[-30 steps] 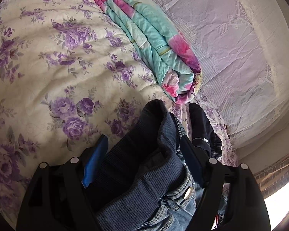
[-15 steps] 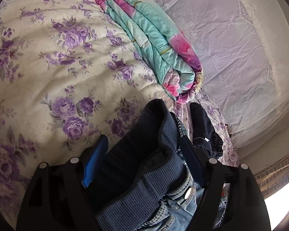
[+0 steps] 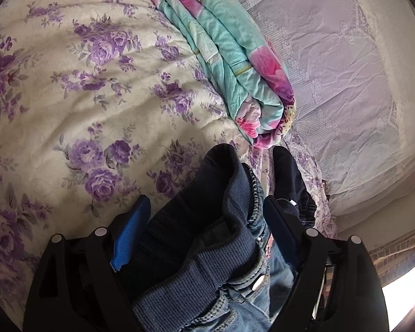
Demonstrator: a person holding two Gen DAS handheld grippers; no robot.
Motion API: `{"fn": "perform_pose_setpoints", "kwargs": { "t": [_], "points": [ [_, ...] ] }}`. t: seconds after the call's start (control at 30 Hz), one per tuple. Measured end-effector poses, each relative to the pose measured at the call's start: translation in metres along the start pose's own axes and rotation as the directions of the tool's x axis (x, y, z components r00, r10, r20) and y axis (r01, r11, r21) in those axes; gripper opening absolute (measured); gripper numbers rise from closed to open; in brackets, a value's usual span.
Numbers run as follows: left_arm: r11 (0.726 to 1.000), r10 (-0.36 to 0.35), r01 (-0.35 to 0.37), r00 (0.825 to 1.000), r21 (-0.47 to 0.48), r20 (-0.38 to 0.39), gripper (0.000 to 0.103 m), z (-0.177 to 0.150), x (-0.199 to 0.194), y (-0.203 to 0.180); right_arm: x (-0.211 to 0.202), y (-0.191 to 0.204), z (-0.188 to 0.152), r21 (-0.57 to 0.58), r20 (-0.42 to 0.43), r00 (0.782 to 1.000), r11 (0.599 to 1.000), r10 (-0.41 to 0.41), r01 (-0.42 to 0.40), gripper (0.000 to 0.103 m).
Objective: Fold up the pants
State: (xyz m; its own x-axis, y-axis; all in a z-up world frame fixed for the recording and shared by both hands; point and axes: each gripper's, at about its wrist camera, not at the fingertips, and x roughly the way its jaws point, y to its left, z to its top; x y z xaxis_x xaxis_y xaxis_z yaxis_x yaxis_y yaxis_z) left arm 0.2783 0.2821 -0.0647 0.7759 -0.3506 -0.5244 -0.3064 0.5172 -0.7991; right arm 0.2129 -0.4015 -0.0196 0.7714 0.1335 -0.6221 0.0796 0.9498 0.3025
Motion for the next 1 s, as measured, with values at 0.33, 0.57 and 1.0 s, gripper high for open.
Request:
{"fn": "perform_pose_setpoints", "kwargs": {
  "t": [0.33, 0.57, 1.0],
  "points": [
    [0.981, 0.083, -0.060, 0.989, 0.186, -0.119, 0.081, 0.016, 0.026, -0.036, 0.044, -0.047, 0.015, 0.121, 0.022, 1.000, 0.992, -0.017, 0.015, 0.010],
    [0.966, 0.148, -0.109, 0.977, 0.235, -0.154, 0.062, 0.026, 0.068, -0.047, 0.007, -0.026, -0.005, 0.131, -0.002, 0.993, 0.985, 0.117, -0.116, 0.072],
    [0.952, 0.060, -0.054, 0.998, 0.301, -0.012, 0.011, 0.014, 0.030, -0.063, 0.060, -0.021, 0.013, 0.114, -0.149, 0.988, 0.992, -0.028, 0.045, 0.071]
  ]
}}
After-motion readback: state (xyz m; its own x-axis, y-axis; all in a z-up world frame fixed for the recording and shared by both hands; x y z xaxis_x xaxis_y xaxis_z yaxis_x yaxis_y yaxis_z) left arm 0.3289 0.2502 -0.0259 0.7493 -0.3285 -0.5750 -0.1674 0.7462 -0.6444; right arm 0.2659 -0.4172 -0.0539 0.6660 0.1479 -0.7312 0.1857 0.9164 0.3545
